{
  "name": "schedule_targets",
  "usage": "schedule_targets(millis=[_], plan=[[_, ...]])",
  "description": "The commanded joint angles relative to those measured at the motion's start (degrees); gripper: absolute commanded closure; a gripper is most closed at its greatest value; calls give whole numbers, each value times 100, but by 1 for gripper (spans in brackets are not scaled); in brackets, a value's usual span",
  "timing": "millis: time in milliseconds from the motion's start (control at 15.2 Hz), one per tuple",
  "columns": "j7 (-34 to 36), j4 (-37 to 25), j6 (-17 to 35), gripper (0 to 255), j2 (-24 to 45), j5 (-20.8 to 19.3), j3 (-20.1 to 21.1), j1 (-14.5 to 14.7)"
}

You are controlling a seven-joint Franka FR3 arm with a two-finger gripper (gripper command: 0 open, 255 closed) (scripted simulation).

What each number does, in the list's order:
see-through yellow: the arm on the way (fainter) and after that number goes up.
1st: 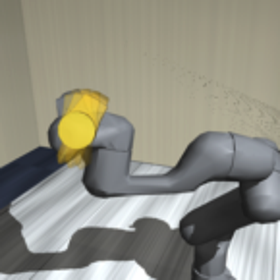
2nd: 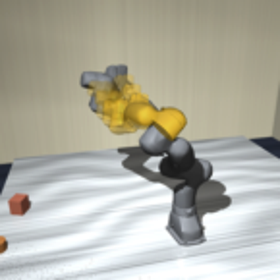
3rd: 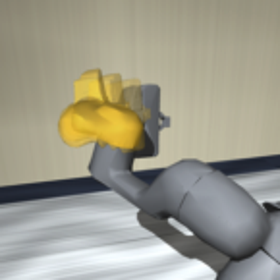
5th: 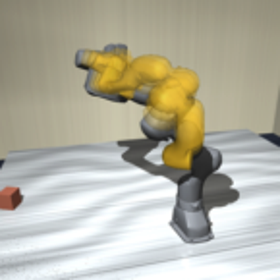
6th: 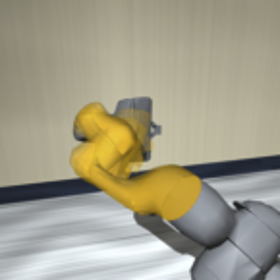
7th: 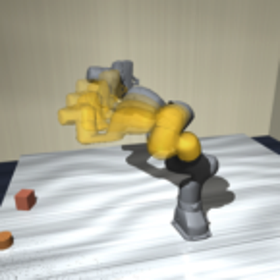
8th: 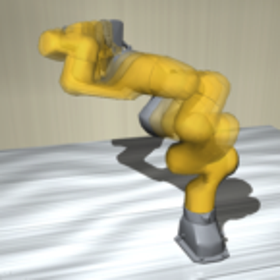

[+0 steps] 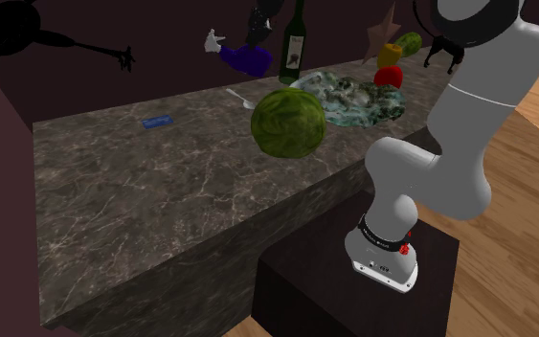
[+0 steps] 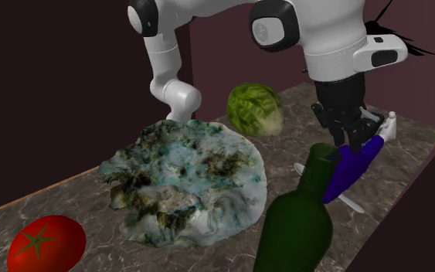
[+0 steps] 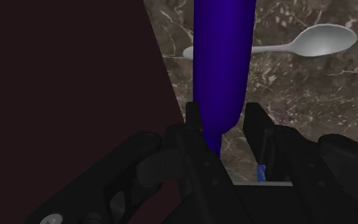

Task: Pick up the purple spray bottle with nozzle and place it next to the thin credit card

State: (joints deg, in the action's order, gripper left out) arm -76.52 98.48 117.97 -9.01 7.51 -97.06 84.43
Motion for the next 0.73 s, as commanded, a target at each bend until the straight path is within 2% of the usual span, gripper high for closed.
schedule_targets(millis=[0, 660], plan=[[346, -4, 124, 255, -81, -188, -159, 469], [2274, -722, 243, 255, -971, -1687, -1284, 3292]])
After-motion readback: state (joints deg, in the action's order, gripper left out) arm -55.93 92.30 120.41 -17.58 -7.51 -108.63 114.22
